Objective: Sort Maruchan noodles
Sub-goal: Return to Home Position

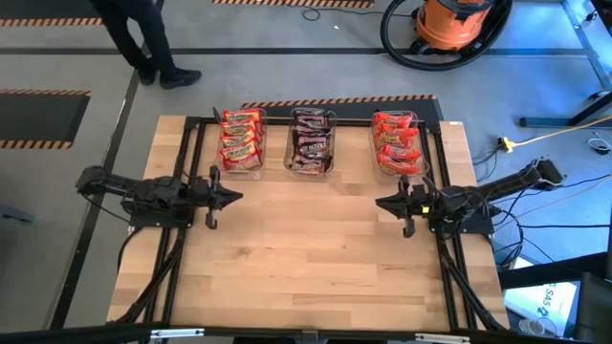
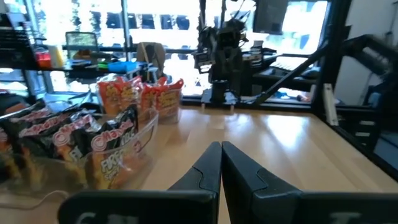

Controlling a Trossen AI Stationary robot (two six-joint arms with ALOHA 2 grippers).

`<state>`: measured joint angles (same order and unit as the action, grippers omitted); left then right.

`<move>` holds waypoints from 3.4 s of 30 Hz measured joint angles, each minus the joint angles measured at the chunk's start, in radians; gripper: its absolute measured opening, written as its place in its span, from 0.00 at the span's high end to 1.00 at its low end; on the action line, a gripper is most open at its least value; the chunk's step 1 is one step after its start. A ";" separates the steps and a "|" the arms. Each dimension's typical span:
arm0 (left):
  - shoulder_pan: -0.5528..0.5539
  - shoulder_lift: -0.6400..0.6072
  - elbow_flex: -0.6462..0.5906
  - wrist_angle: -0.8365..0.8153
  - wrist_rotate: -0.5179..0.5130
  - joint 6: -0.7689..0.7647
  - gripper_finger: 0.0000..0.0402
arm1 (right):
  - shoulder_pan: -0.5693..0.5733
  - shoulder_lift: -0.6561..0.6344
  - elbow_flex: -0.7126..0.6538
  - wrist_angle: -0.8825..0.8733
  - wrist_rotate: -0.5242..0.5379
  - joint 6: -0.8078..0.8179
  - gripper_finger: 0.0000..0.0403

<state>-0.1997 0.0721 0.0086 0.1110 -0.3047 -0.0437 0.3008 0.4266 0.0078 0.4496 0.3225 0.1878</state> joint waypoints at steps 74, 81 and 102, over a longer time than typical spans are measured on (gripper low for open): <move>0.001 -0.070 0.008 -0.005 0.033 0.002 0.98 | 0.000 -0.411 0.002 -0.399 -0.133 -0.088 0.96; 0.001 -0.070 0.008 -0.005 0.033 0.002 0.98 | 0.000 -0.411 0.002 -0.399 -0.133 -0.088 0.96; 0.001 -0.070 0.008 -0.005 0.033 0.002 0.98 | 0.000 -0.411 0.002 -0.399 -0.133 -0.088 0.96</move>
<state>-0.1986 0.0025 0.0162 0.1058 -0.2718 -0.0420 0.3004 0.0151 0.0093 0.0509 0.1898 0.0994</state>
